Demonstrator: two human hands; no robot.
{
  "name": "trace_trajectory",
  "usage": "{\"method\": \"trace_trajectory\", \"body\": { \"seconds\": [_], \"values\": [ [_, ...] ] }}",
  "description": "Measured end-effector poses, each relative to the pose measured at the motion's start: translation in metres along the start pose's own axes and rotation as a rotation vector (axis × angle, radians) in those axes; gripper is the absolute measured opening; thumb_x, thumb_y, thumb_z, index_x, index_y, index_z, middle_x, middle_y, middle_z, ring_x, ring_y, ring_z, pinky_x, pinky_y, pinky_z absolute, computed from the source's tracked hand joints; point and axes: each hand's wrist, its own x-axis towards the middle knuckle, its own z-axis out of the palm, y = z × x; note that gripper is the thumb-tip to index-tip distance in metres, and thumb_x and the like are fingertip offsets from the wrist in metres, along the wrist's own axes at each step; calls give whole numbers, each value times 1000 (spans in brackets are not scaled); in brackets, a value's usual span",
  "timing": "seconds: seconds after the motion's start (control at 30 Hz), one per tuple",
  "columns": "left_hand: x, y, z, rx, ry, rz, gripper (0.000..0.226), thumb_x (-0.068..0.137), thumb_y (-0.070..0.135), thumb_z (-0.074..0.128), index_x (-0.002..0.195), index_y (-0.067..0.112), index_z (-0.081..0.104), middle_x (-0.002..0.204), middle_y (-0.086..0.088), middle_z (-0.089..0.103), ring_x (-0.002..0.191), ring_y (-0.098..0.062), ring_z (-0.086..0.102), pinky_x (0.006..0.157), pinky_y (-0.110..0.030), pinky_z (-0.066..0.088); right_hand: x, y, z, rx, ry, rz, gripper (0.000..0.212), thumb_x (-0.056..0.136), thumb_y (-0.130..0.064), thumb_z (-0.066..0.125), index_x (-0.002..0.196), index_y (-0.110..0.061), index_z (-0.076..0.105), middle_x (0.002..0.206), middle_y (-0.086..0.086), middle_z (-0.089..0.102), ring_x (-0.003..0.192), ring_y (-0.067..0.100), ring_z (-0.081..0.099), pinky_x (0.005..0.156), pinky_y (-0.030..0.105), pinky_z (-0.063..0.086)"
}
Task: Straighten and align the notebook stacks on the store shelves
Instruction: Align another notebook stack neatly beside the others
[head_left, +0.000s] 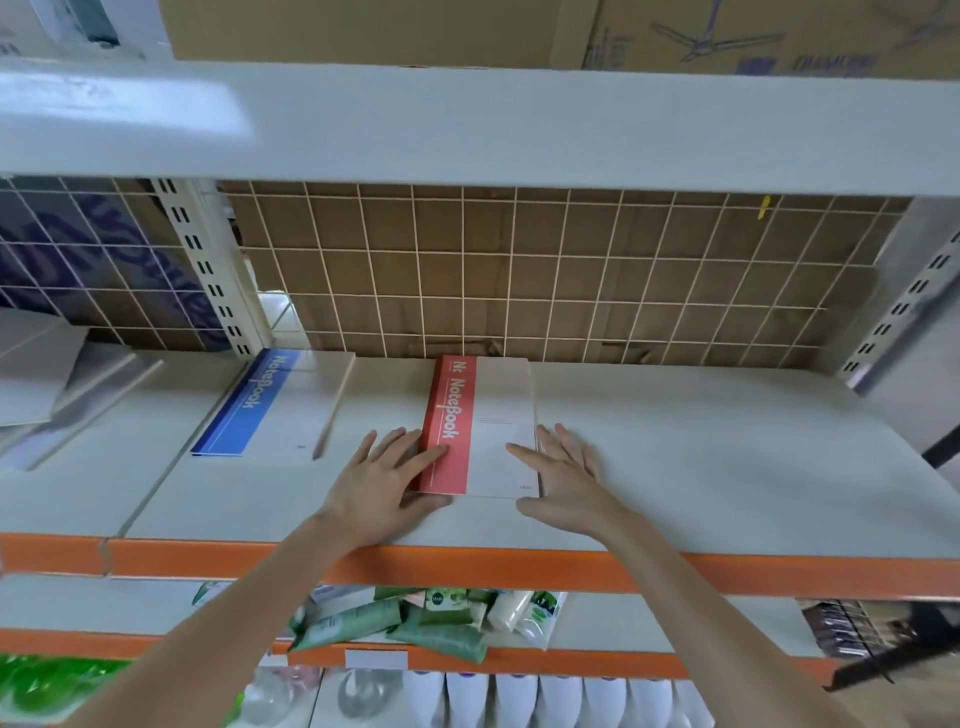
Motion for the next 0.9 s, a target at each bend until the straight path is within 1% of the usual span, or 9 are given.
{"method": "trace_trajectory", "body": {
  "seconds": [0.1,0.17,0.23,0.3,0.37,0.47,0.6,0.9],
  "values": [
    [0,-3,0,15,24,20,108,59,82,-26,148,38,15,157,5,15,146,-15,5,117,-37,-5,-6,4,4,7,79,5,67,88,-32,55,148,-35,24,160,-2,-2,143,12,-21,114,40,-17],
    [0,-4,1,10,23,27,101,65,81,-19,148,37,18,157,6,16,146,-15,6,116,-35,-7,-8,5,7,13,120,3,64,90,-32,54,148,-32,27,159,-6,6,145,11,-15,114,39,-14],
    [2,-4,3,-17,34,19,86,76,78,-3,148,37,21,156,6,17,145,-15,7,116,-35,-7,-7,4,9,17,134,6,63,91,-33,53,148,-29,27,159,-8,10,145,11,-13,115,39,-13],
    [5,-3,5,-44,43,-2,68,88,70,16,147,37,21,156,6,18,145,-14,6,117,-36,-6,-4,3,10,10,149,16,63,92,-34,53,148,-27,27,158,-8,11,145,11,-11,116,39,-12],
    [7,-2,6,-72,37,-13,61,93,62,26,148,37,20,156,7,17,145,-14,5,117,-37,-5,-2,3,9,0,169,30,62,92,-35,52,149,-25,28,158,-8,12,145,10,-10,116,39,-11],
    [10,-1,7,-83,36,-20,60,94,60,28,148,36,20,156,6,17,145,-14,3,118,-38,-6,0,4,8,5,204,48,60,92,-33,51,148,-24,29,157,-9,17,146,9,-6,116,39,-9],
    [13,1,6,-94,64,-41,58,94,58,30,147,34,25,156,7,19,145,-14,4,117,-40,-9,1,6,9,13,274,52,55,94,-30,50,146,-22,34,154,-10,27,146,8,2,116,37,-6],
    [14,-2,6,-132,155,-48,46,95,45,40,140,33,40,149,10,35,144,-13,14,115,-43,-9,5,12,11,28,361,50,49,93,-28,52,141,-22,43,147,-13,38,144,4,10,116,35,-6]
  ]
}}
